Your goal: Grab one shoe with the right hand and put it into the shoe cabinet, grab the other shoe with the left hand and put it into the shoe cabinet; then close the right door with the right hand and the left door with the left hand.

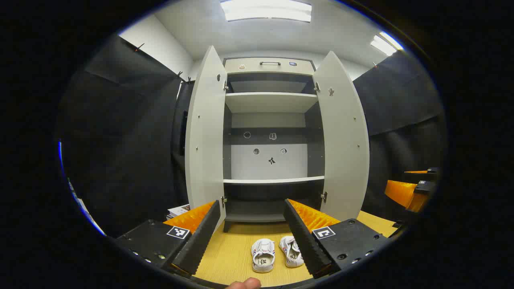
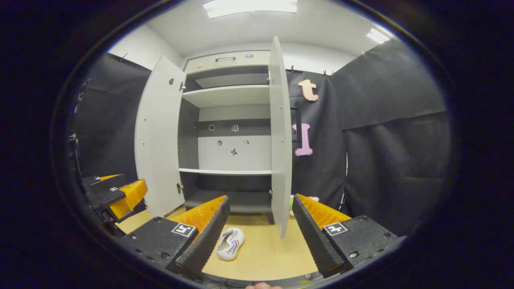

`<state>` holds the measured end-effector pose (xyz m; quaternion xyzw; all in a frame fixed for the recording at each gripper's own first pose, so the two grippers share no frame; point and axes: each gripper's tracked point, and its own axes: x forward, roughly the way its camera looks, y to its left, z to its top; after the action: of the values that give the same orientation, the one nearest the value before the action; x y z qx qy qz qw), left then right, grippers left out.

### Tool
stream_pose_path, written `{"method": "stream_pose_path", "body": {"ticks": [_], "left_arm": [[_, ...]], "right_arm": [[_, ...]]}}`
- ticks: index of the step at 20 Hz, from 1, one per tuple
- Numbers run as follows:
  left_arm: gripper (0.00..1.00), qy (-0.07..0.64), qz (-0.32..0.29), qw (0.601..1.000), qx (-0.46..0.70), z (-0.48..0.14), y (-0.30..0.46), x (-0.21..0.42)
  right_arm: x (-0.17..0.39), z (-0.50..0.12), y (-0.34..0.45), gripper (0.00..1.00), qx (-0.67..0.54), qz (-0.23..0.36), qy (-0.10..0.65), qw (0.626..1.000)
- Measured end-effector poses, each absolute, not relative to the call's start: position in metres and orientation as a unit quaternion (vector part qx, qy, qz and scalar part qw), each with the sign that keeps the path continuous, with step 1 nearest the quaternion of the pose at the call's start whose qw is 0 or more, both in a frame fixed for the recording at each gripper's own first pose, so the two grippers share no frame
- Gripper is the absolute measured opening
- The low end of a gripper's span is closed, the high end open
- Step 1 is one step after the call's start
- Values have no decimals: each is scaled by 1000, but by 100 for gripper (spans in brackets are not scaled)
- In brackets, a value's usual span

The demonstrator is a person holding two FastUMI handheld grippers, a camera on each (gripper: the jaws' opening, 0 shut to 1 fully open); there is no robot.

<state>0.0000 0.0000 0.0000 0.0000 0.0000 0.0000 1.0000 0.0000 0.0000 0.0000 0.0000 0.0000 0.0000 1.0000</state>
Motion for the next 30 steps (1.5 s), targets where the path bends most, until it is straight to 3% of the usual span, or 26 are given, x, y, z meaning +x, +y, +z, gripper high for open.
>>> {"method": "stream_pose_path", "body": {"ticks": [4, 22, 30], "left_arm": [[95, -5, -7, 1000, 2, 0, -3, -1], [94, -3, -19, 1000, 12, -5, -3, -1], [96, 2, -19, 1000, 12, -11, 15, 2]], "right_arm": [[0, 0, 5, 96, -1, 3, 2, 1000], [5, -18, 20, 100, -6, 3, 15, 1000], [35, -59, 65, 97, -9, 49, 50, 997]]}}
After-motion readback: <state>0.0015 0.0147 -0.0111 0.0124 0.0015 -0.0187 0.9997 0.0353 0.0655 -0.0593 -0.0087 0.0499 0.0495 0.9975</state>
